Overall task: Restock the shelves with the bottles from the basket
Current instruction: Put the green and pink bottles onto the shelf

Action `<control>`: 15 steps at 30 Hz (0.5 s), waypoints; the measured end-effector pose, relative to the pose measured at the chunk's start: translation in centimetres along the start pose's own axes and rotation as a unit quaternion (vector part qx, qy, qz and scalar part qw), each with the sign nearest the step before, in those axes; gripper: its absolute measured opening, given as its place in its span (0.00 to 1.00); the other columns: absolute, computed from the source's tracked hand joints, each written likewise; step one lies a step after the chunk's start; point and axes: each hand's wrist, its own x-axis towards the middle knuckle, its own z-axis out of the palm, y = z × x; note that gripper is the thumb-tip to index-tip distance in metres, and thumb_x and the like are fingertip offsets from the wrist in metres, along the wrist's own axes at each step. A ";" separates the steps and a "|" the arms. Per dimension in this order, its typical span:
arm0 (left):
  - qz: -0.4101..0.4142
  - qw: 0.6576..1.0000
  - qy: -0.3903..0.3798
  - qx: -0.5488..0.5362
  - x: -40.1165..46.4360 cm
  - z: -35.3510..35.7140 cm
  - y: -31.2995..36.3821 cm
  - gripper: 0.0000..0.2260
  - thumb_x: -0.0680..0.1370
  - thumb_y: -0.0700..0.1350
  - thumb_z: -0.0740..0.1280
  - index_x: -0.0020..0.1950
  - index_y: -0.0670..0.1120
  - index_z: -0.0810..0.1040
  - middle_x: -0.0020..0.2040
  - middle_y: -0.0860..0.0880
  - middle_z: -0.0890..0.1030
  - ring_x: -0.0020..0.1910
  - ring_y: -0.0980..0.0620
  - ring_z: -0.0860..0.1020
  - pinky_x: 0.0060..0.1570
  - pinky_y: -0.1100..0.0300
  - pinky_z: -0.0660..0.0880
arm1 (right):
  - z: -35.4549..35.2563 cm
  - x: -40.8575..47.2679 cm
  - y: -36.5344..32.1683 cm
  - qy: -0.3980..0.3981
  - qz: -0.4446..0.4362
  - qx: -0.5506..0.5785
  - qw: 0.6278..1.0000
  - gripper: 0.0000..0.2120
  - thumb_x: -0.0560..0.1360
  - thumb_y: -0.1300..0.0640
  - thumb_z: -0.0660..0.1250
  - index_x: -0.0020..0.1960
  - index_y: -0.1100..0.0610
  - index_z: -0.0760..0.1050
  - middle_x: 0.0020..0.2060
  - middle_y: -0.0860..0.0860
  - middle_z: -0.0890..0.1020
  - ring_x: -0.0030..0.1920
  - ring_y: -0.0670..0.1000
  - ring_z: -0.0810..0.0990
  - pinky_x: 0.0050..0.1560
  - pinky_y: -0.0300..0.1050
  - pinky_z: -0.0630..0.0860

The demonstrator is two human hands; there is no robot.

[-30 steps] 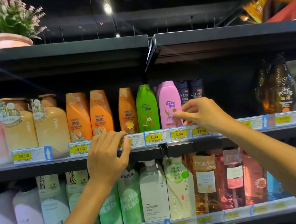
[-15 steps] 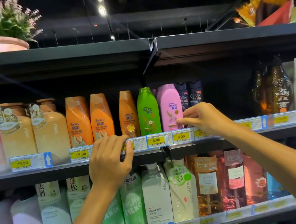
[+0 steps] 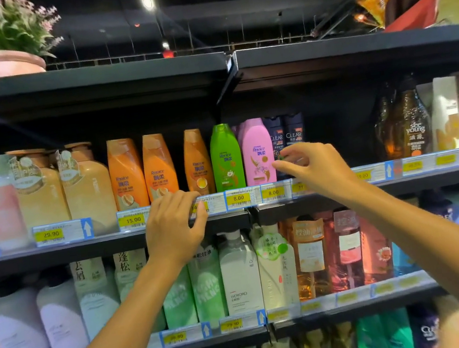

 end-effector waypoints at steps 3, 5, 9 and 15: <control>-0.002 0.995 -0.100 -0.023 0.7 -1.8 -0.1 0.16 0.81 0.54 0.59 0.59 0.46 0.80 0.53 0.51 0.82 0.51 0.49 0.78 0.52 0.56 0.69 | -1.4 -2.4 -0.7 0.022 -0.062 0.037 0.997 0.18 0.76 0.49 0.73 0.64 0.52 0.80 0.52 0.47 0.85 0.49 0.42 0.83 0.53 0.44 0.83; 0.008 0.991 -0.133 -0.032 1.0 -3.6 -0.2 0.17 0.82 0.53 0.60 0.65 0.47 0.78 0.59 0.50 0.82 0.58 0.49 0.79 0.56 0.54 0.74 | -2.1 -4.3 -1.0 -0.002 -0.110 0.042 0.993 0.16 0.77 0.51 0.72 0.64 0.51 0.80 0.51 0.44 0.85 0.49 0.40 0.83 0.53 0.43 0.83; 0.008 0.993 -0.118 -0.011 -0.2 -7.5 0.4 0.17 0.82 0.47 0.66 0.70 0.46 0.76 0.67 0.49 0.78 0.67 0.50 0.74 0.67 0.54 0.72 | -1.6 -8.0 -1.0 -0.088 -0.149 0.050 0.984 0.14 0.77 0.51 0.72 0.62 0.49 0.80 0.51 0.41 0.85 0.50 0.40 0.83 0.54 0.44 0.82; -0.029 0.985 -0.160 0.052 -8.0 -13.3 2.4 0.19 0.81 0.51 0.61 0.67 0.43 0.79 0.65 0.46 0.79 0.63 0.46 0.77 0.64 0.51 0.74 | 4.6 -13.5 -1.9 -0.199 -0.189 0.080 0.958 0.17 0.77 0.46 0.70 0.65 0.46 0.78 0.57 0.41 0.83 0.55 0.42 0.81 0.58 0.46 0.79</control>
